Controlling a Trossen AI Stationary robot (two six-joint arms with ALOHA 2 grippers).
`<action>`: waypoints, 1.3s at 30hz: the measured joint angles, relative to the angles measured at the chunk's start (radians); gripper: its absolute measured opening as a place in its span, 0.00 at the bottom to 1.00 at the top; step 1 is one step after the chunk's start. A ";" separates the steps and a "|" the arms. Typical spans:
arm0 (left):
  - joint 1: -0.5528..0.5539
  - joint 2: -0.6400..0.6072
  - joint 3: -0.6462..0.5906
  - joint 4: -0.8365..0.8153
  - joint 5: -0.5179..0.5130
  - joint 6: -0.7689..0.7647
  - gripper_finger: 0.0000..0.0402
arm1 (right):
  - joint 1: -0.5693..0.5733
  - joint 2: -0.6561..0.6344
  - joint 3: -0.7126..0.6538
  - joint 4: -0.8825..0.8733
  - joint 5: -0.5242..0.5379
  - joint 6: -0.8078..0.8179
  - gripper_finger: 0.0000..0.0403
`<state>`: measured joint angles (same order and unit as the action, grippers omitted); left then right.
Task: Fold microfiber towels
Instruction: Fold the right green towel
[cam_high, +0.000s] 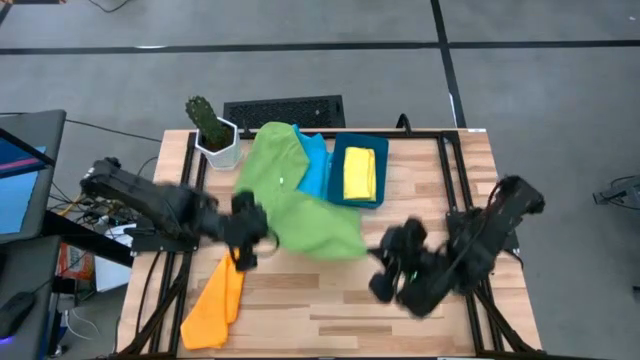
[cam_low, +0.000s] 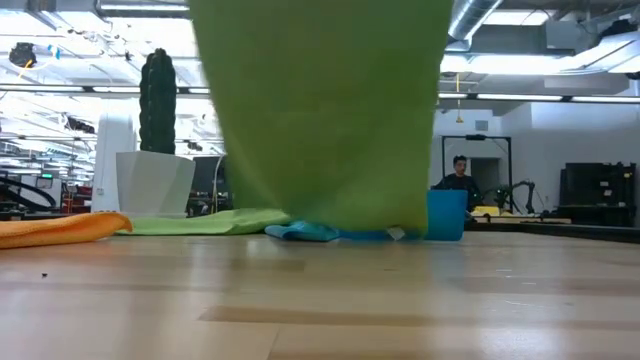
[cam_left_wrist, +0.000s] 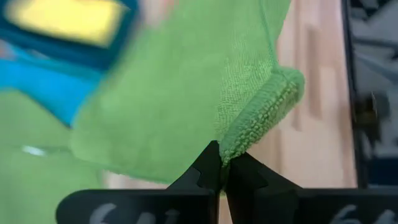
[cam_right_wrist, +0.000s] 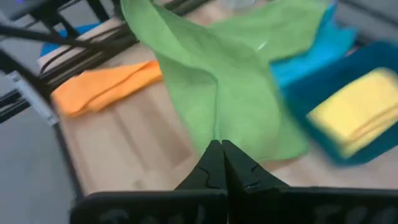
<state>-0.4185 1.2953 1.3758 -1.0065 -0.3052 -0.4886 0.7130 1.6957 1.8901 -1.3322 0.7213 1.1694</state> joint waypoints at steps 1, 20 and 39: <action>-0.036 0.001 -0.045 0.026 0.009 -0.029 0.00 | 0.019 0.028 0.000 0.028 -0.008 0.033 0.01; -0.340 -0.001 -0.610 0.559 0.040 -0.529 0.02 | 0.067 0.270 -0.020 0.270 -0.334 0.306 0.01; 0.005 -0.001 -0.612 0.552 0.003 -0.146 0.02 | -0.134 0.263 -0.297 0.103 -0.566 0.071 0.01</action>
<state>-0.4130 1.2942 0.7635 -0.4549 -0.3023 -0.6342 0.5789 1.9583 1.5926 -1.2293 0.1552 1.2399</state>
